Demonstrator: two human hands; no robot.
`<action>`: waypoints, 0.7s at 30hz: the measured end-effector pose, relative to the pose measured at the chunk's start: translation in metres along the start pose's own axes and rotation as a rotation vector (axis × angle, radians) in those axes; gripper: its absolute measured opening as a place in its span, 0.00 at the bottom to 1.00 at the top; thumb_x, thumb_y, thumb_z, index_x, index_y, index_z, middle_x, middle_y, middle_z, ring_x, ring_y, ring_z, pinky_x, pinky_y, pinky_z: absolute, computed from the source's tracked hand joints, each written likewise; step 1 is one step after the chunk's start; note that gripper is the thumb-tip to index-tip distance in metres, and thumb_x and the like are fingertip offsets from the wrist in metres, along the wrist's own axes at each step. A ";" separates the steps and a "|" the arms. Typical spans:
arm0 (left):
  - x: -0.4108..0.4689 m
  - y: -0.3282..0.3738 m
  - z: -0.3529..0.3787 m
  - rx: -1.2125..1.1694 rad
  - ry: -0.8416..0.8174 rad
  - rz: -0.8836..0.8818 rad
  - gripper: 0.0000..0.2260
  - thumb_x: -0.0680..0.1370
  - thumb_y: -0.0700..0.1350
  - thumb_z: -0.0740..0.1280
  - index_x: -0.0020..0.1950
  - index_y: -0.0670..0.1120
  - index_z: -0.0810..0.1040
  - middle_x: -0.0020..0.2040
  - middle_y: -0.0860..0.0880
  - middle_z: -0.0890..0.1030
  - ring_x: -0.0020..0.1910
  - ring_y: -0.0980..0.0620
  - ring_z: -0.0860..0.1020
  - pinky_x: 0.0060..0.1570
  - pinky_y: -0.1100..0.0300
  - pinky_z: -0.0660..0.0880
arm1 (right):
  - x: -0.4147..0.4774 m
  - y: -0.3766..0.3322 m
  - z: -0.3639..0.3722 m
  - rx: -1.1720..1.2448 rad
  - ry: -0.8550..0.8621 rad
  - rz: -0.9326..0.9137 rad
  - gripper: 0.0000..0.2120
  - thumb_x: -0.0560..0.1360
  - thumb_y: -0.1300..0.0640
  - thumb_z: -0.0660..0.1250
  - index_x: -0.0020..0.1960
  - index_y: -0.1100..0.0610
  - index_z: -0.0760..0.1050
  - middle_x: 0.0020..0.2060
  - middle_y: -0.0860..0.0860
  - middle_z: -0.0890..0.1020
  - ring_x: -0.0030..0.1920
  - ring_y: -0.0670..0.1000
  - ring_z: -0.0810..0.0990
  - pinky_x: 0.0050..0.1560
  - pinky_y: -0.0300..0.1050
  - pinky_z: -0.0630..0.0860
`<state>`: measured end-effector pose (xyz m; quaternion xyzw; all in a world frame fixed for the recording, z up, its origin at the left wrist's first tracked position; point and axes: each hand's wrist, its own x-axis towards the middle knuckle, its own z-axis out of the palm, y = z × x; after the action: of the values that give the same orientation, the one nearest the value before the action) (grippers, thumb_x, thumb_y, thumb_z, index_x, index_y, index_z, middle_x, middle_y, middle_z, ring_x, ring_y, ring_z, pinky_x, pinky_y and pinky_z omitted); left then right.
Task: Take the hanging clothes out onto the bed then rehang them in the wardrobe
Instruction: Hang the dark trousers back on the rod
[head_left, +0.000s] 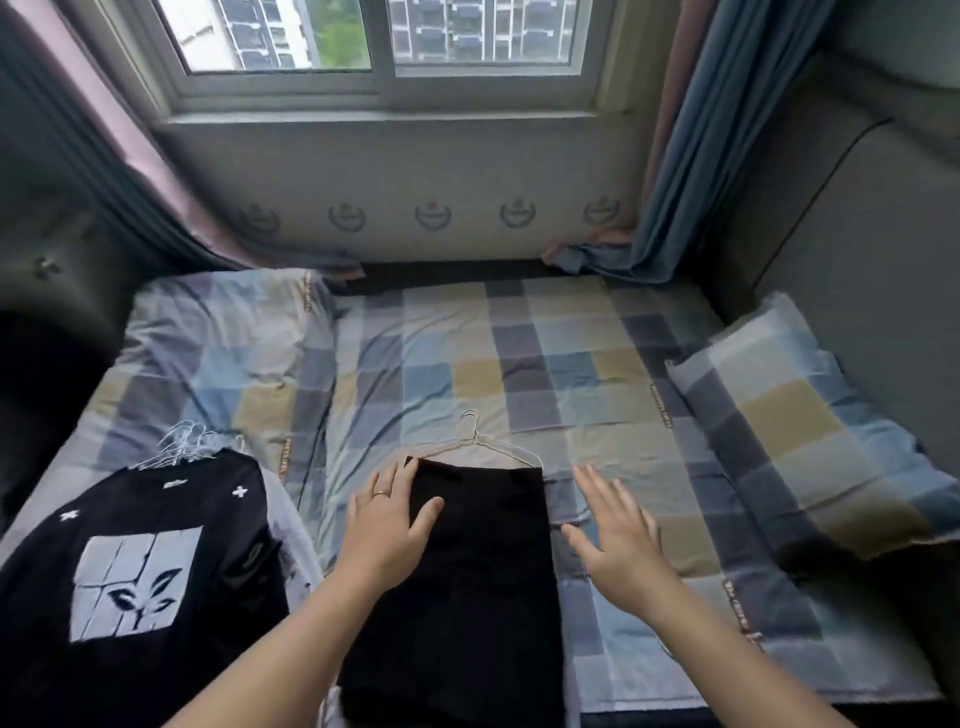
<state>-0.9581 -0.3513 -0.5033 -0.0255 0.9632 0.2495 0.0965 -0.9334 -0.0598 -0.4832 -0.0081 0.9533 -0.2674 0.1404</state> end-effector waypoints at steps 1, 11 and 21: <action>0.010 -0.005 0.002 -0.014 -0.013 -0.025 0.29 0.82 0.62 0.54 0.81 0.53 0.53 0.81 0.50 0.54 0.80 0.49 0.48 0.78 0.49 0.48 | 0.013 0.002 0.003 -0.003 -0.026 0.014 0.32 0.80 0.41 0.56 0.77 0.34 0.40 0.78 0.36 0.45 0.78 0.46 0.42 0.75 0.54 0.44; 0.131 -0.073 0.059 -0.171 -0.130 -0.278 0.28 0.82 0.60 0.57 0.79 0.50 0.60 0.77 0.49 0.64 0.77 0.47 0.59 0.74 0.47 0.59 | 0.134 0.025 0.081 -0.077 -0.230 0.169 0.32 0.81 0.42 0.55 0.79 0.40 0.42 0.79 0.42 0.48 0.79 0.49 0.44 0.76 0.55 0.47; 0.271 -0.221 0.227 -0.268 -0.196 -0.366 0.26 0.81 0.57 0.61 0.77 0.51 0.62 0.75 0.51 0.68 0.75 0.48 0.62 0.70 0.53 0.61 | 0.285 0.120 0.259 -0.140 -0.231 0.292 0.34 0.79 0.43 0.59 0.79 0.43 0.46 0.78 0.44 0.55 0.78 0.50 0.53 0.74 0.55 0.57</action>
<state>-1.1629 -0.4347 -0.8564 -0.1877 0.8870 0.3546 0.2287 -1.1294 -0.1138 -0.8317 0.0899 0.9381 -0.1746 0.2852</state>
